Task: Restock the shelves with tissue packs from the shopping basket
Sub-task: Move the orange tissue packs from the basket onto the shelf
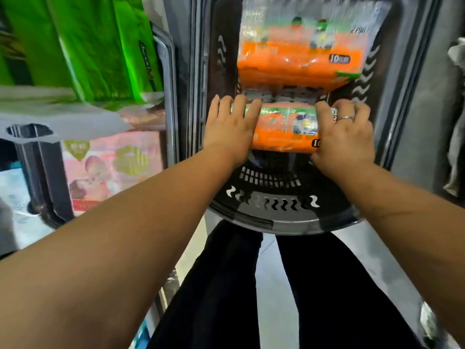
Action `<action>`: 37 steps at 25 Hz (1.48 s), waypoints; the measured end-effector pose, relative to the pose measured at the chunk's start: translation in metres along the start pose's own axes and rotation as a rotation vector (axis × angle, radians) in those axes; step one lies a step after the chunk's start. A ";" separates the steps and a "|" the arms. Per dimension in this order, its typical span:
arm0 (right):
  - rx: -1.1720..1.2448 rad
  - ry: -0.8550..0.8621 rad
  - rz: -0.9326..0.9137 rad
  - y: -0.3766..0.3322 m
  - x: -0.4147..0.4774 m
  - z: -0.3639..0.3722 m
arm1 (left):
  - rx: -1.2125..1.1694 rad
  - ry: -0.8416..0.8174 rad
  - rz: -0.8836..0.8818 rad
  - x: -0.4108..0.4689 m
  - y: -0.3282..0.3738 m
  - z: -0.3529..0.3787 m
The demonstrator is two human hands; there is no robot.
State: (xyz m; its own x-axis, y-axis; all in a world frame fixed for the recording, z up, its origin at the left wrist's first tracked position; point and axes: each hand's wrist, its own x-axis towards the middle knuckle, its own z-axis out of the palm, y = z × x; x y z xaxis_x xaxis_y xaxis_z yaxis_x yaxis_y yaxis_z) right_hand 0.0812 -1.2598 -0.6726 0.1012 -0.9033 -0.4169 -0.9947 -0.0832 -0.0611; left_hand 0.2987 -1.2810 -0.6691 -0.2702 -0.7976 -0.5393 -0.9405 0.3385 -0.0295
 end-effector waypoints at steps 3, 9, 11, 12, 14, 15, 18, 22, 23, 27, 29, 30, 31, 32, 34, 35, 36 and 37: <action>0.021 -0.001 0.002 -0.005 -0.042 -0.045 | -0.014 0.071 0.040 -0.044 -0.002 -0.032; 0.011 0.037 0.015 -0.035 -0.125 -0.142 | -0.050 0.271 0.081 -0.141 -0.020 -0.104; 0.035 0.134 -0.051 -0.043 -0.155 -0.177 | -0.122 0.313 0.088 -0.183 -0.024 -0.129; 0.057 0.185 -0.086 -0.046 -0.170 -0.194 | -0.165 0.357 0.100 -0.205 -0.025 -0.141; 0.139 0.241 -0.132 -0.051 -0.195 -0.229 | -0.264 0.445 0.102 -0.246 -0.028 -0.168; 0.185 0.249 -0.153 -0.053 -0.207 -0.244 | -0.304 0.472 0.098 -0.265 -0.030 -0.181; 0.256 0.268 -0.262 -0.057 -0.234 -0.283 | -0.361 0.499 0.065 -0.316 -0.038 -0.209; 0.265 0.166 -0.396 -0.060 -0.246 -0.316 | -0.534 0.440 -0.175 -0.374 -0.032 -0.225; 0.270 0.132 -0.428 -0.060 -0.248 -0.323 | -0.581 0.446 -0.213 -0.386 -0.027 -0.224; 0.280 0.059 -0.625 -0.064 -0.262 -0.350 | -0.884 0.537 -0.361 -0.442 -0.001 -0.217; 0.279 0.020 -0.760 -0.070 -0.266 -0.364 | -0.962 0.588 -0.467 -0.471 0.014 -0.213; 0.311 0.004 -0.822 -0.074 -0.268 -0.371 | -1.003 0.600 -0.532 -0.487 0.021 -0.213; 0.369 -0.027 -0.861 -0.081 -0.272 -0.378 | -1.052 0.615 -0.602 -0.505 0.029 -0.216; 0.432 -0.064 -0.869 -0.088 -0.277 -0.383 | -1.111 0.626 -0.667 -0.522 0.036 -0.219; 0.515 -0.131 -0.865 -0.106 -0.288 -0.390 | -1.223 0.658 -0.778 -0.554 0.048 -0.224; 0.551 -0.171 -0.871 -0.114 -0.294 -0.390 | -1.267 0.674 -0.825 -0.569 0.054 -0.226; 0.584 -0.231 -0.884 -0.124 -0.300 -0.390 | -1.306 0.692 -0.873 -0.584 0.060 -0.226; 0.610 -0.304 -0.897 -0.133 -0.305 -0.391 | -1.339 0.709 -0.913 -0.598 0.065 -0.225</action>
State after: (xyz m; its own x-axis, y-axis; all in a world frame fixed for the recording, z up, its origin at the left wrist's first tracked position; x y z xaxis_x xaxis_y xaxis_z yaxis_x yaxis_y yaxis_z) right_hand 0.1746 -1.1375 -0.1824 0.8584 -0.4733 -0.1980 -0.3917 -0.3555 -0.8486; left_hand 0.3528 -0.8948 -0.1593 0.7006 -0.6472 -0.3006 -0.2388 -0.6096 0.7559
